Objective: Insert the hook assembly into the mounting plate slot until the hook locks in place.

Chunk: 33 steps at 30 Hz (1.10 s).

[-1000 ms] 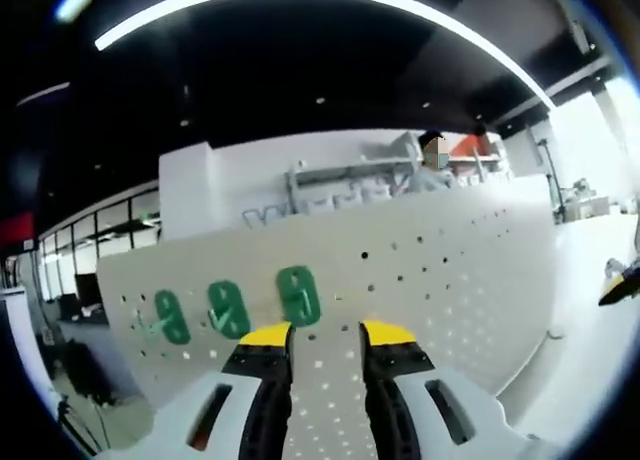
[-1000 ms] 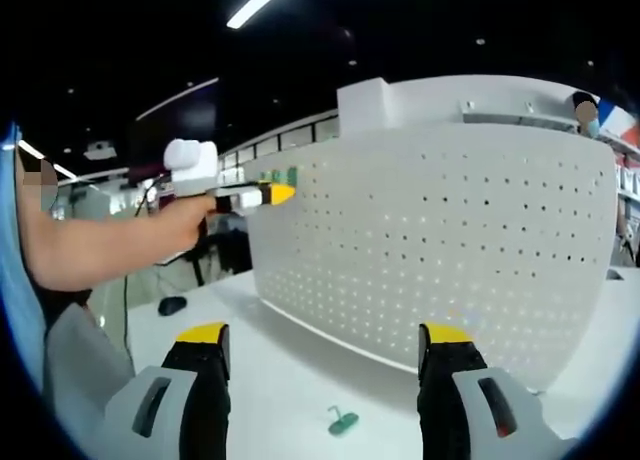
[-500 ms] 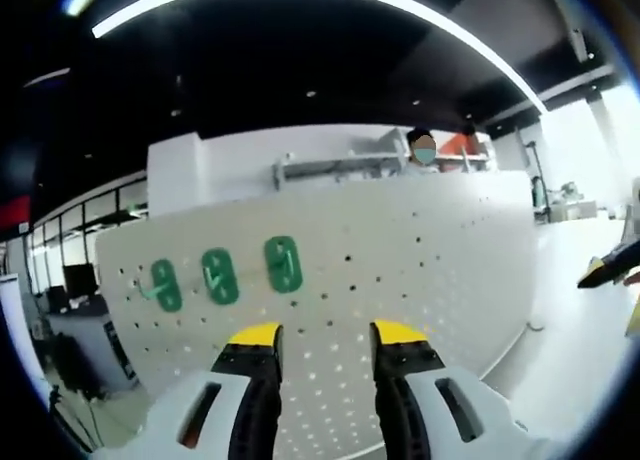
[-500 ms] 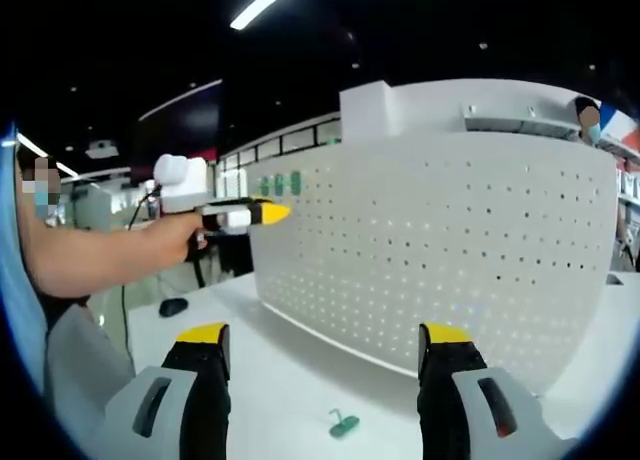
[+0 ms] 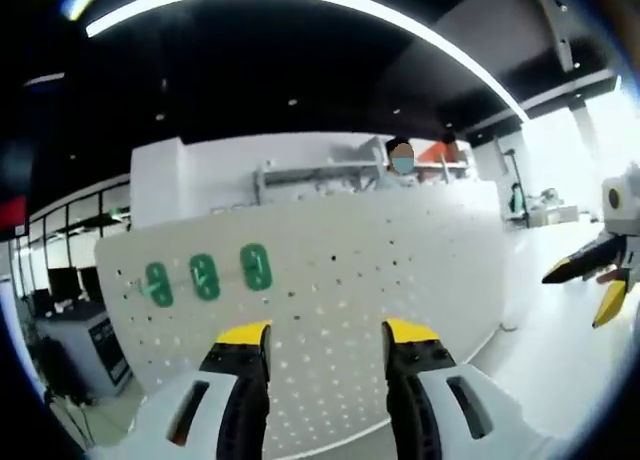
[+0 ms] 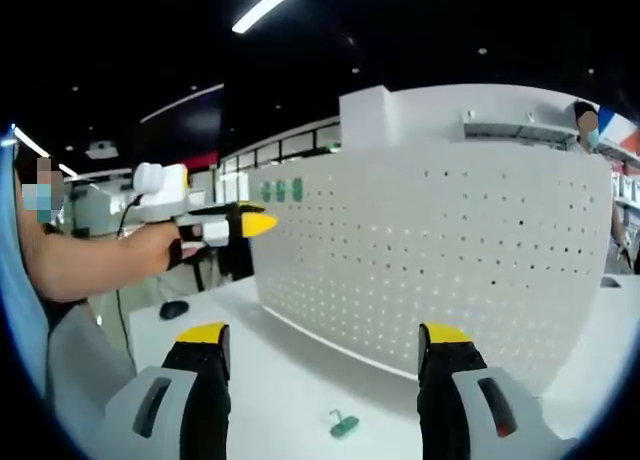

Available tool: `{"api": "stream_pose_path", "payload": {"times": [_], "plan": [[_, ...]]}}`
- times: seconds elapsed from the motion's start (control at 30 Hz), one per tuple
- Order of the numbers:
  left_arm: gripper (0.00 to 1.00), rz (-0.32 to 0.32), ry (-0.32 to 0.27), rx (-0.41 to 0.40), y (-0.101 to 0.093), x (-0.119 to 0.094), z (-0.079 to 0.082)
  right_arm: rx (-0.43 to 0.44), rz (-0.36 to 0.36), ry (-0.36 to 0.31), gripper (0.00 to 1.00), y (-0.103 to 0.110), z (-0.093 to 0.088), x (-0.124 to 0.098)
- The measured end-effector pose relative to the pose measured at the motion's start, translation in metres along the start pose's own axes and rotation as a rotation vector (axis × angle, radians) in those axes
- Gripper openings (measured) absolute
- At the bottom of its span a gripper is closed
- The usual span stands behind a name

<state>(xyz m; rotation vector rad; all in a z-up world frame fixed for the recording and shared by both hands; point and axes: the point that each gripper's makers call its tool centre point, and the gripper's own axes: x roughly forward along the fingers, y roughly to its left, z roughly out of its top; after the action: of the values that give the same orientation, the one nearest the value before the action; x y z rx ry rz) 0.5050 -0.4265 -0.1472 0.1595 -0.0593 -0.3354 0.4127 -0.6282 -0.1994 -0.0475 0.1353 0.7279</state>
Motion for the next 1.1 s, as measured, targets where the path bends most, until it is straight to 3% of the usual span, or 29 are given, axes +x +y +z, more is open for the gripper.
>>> {"api": "stream_pose_path", "payload": {"times": [0.47, 1.1], "plan": [[0.53, -0.092, 0.012, -0.028, -0.02, -0.036, -0.017, -0.001, -0.007, 0.007, 0.77, -0.002, -0.003, -0.004], [0.55, -0.11, 0.028, -0.076, -0.037, -0.082, -0.04, -0.007, -0.004, 0.02, 0.76, -0.004, -0.006, -0.001]]}}
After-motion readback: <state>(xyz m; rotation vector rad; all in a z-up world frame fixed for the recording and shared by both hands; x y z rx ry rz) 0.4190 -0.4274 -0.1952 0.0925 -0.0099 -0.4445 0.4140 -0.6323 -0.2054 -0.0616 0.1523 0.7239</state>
